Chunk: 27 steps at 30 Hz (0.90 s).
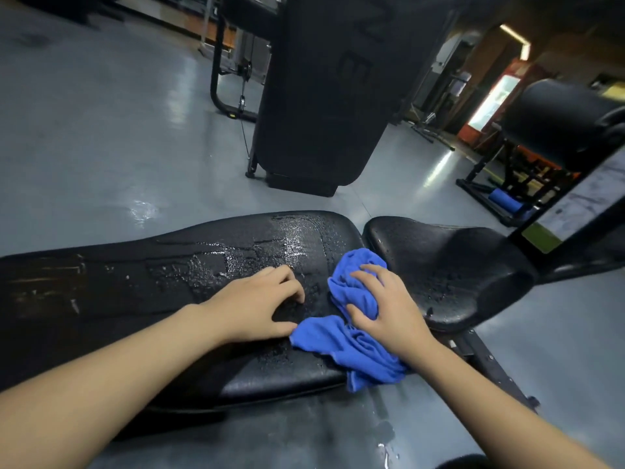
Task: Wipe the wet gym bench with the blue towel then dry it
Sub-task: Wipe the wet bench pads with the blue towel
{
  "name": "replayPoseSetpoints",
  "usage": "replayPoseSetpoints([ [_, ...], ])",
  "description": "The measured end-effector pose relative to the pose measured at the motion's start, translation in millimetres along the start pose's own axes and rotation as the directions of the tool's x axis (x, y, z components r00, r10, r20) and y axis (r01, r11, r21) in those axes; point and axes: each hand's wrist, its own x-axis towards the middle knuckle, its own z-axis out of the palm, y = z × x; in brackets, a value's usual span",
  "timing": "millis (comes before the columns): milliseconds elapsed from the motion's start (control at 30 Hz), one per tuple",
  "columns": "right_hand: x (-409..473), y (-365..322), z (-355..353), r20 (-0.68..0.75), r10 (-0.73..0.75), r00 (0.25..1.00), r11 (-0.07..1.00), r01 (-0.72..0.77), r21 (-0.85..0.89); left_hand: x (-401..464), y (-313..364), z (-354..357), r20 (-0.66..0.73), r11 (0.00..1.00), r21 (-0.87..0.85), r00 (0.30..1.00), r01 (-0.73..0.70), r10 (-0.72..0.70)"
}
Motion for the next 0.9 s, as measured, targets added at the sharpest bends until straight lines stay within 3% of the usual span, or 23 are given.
replayPoseSetpoints([
  [333, -43.2, -39.7, 17.2, -0.056, -0.089, 0.994, 0.985, 0.08, -0.154, -11.0, -1.9, -5.3, 0.01, 0.998, 0.022, 0.998, 0.059, -0.059],
  [633, -28.8, -96.8, 47.1, 0.018, -0.229, 0.973, 0.947, 0.227, -0.228, -27.9, -28.1, -9.0, 0.031, 0.998, -0.054, 0.999, 0.033, -0.032],
  [767, -26.3, -92.5, 46.8, 0.056, -0.247, 0.967, 0.943, 0.253, -0.215, -23.2, -31.8, -11.2, 0.042, 0.995, -0.098, 0.999, 0.024, -0.02],
  [900, -29.2, -75.5, 36.0, 0.007, -0.27, 0.963, 0.949, 0.267, -0.169, -19.1, -32.7, -10.0, 0.049, 0.995, -0.092, 0.998, 0.038, -0.033],
])
